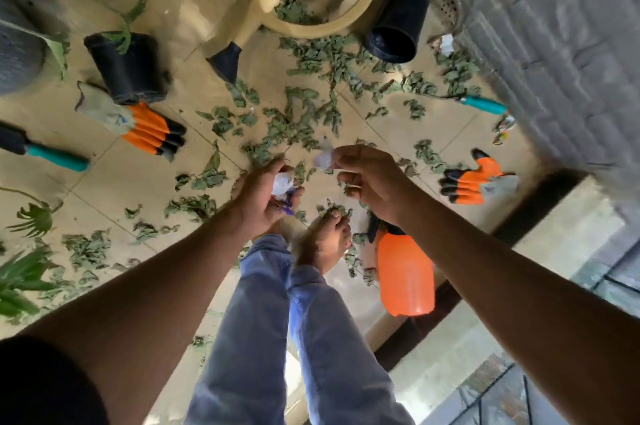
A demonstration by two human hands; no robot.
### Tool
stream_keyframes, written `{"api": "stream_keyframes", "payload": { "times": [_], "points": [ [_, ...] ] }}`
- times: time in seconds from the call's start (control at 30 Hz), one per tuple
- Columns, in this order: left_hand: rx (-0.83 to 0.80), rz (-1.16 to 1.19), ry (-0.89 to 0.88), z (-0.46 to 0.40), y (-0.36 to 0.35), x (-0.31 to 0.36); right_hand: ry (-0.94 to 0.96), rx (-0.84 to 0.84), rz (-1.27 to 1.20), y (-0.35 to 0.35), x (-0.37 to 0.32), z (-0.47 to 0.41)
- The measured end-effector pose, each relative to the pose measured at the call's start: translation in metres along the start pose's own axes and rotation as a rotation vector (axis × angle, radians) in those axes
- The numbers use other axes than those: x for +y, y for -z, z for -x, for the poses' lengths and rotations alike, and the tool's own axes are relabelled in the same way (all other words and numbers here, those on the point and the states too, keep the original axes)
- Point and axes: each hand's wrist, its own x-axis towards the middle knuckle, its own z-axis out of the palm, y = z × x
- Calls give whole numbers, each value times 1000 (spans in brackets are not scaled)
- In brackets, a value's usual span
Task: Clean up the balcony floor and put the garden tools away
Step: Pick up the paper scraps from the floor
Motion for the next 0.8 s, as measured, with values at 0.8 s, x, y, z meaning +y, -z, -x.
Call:
{"api": "stream_keyframes", "payload": {
  "times": [0.8],
  "points": [
    [-11, -617, -105, 30, -123, 92, 219, 664, 259, 56, -43, 44]
  ]
}}
